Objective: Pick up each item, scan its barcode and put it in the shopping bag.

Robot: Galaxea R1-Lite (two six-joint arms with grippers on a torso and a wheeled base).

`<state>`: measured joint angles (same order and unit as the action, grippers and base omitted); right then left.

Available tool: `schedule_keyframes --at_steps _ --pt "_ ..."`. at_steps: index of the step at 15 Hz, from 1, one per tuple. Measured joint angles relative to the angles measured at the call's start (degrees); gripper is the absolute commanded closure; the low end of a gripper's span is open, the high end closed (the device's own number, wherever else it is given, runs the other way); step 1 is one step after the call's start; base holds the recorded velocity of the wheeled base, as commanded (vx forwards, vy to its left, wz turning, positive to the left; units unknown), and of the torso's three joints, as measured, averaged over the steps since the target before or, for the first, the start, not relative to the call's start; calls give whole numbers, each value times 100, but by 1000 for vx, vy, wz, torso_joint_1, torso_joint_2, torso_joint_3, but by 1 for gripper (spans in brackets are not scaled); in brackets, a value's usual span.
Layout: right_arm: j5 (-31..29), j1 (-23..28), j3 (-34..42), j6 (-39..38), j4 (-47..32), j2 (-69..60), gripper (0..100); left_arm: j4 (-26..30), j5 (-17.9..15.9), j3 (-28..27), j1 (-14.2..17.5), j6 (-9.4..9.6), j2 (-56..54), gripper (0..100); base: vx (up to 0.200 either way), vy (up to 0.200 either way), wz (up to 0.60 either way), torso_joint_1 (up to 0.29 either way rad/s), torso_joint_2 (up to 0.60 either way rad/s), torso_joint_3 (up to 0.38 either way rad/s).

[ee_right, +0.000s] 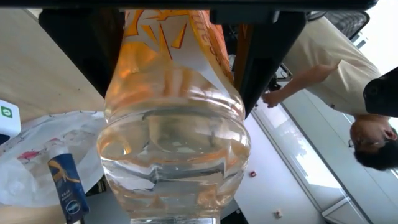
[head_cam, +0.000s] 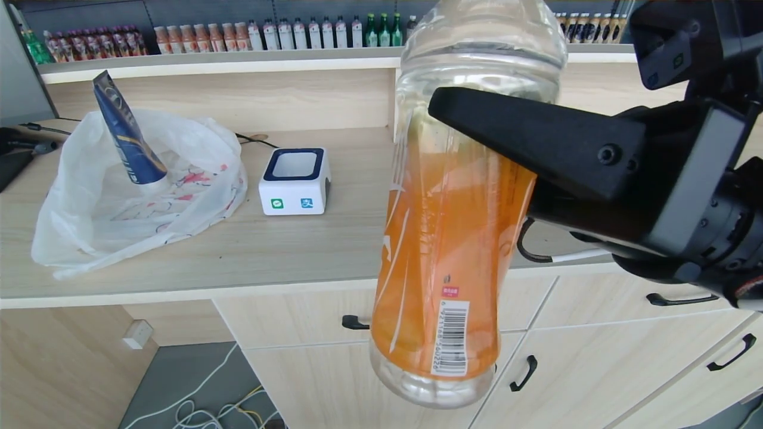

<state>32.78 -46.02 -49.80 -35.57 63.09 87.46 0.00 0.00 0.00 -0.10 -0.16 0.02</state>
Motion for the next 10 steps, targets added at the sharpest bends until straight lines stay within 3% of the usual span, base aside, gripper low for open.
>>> schedule_keyframes --at_steps 10 --pt "-2 -56 -157 7 0 171 100 0 0 0 0 0 0 100 0 0 0 0 0 0"
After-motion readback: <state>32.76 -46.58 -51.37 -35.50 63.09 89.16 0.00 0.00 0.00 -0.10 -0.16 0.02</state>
